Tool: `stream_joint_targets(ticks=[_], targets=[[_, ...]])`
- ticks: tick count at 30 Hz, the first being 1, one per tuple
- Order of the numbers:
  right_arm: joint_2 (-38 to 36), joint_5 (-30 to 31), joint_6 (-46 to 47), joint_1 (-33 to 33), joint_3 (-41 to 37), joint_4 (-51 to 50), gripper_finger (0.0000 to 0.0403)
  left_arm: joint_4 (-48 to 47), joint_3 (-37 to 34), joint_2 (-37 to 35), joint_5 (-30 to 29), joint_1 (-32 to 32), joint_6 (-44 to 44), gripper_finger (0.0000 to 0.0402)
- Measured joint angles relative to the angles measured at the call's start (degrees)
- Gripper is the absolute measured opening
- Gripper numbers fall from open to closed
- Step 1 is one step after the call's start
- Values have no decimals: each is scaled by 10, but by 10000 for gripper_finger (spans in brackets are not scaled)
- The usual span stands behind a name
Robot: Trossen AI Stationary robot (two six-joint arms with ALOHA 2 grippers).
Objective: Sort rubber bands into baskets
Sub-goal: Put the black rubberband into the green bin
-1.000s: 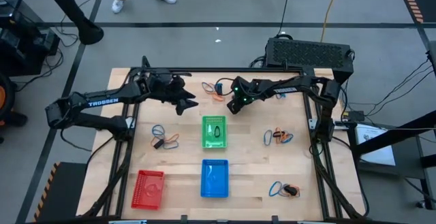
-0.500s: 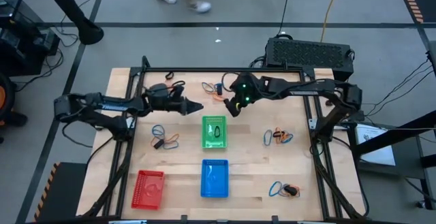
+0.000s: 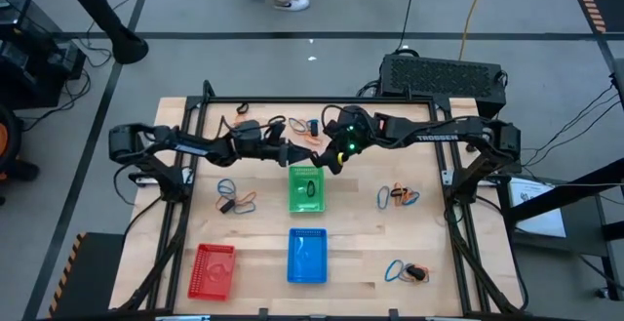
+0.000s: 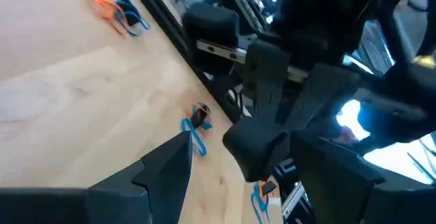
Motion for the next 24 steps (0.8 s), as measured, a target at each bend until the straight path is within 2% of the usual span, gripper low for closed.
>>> stream_joint_targets(ticks=[5, 9, 12, 16, 22, 24], targets=[[0, -1, 6, 9, 0, 0, 0, -1, 22, 14, 40, -12, 29, 254], [0, -3, 13, 9, 0, -1, 0, 1, 27, 14, 42, -17, 32, 252], [0, -2, 14, 8, 0, -1, 0, -3, 27, 14, 42, -17, 32, 236], [0, -3, 15, 9, 0, -1, 1, -10, 27, 14, 42, -17, 31, 174], [0, -2, 16, 8, -1, -5, 24, -30, 27, 14, 40, -17, 32, 30], [0, -3, 16, 8, -1, -4, 35, -31, 27, 14, 39, -17, 39, 14]])
